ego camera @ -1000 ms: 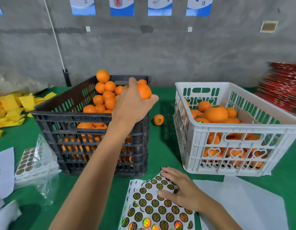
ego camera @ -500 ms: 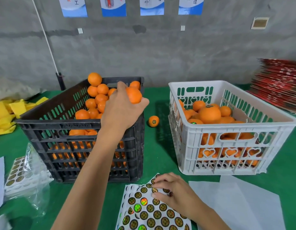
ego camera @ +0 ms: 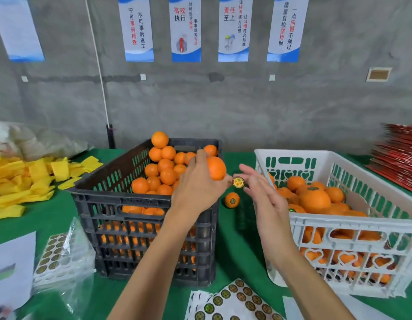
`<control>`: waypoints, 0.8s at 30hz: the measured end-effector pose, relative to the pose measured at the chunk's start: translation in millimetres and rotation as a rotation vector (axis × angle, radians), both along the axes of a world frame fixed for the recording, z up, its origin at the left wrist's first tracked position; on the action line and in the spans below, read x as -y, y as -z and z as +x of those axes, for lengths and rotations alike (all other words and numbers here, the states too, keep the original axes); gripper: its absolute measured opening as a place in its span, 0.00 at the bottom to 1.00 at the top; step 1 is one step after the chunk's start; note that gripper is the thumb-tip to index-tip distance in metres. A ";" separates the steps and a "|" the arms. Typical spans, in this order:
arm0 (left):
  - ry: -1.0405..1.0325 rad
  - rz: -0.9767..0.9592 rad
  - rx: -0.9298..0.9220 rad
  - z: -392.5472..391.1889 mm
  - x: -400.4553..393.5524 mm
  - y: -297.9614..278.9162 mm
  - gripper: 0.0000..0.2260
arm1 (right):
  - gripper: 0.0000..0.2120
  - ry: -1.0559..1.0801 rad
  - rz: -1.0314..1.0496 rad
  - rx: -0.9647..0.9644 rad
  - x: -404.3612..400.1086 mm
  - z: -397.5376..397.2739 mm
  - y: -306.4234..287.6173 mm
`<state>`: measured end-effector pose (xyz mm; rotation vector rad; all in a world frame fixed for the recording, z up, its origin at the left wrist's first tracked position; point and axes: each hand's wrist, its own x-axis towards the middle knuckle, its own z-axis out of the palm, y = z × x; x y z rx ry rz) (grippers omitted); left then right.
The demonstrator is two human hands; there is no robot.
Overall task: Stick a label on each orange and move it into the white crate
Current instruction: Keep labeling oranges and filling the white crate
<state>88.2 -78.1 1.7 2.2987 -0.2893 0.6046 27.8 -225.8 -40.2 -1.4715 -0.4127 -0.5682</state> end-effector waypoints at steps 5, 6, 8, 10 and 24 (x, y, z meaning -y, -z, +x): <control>0.026 -0.033 -0.006 -2.0 0.3 -1.3 0.26 | 0.11 0.088 -0.153 -0.013 -11.5 34.2 -31.4; 0.027 -0.032 -0.005 -1.7 0.2 -0.2 0.25 | 0.11 0.133 -0.217 -0.008 -11.3 37.7 -29.8; 0.024 -0.017 -0.001 -0.5 -0.1 1.5 0.22 | 0.12 0.211 -0.337 0.011 -10.6 42.0 -25.2; 0.020 -0.004 0.006 0.9 -0.7 2.9 0.21 | 0.17 0.262 -0.438 0.014 -9.7 43.9 -23.5; 0.171 0.026 0.190 5.3 -2.4 13.6 0.31 | 0.33 0.361 -0.519 0.009 -7.7 35.2 -9.7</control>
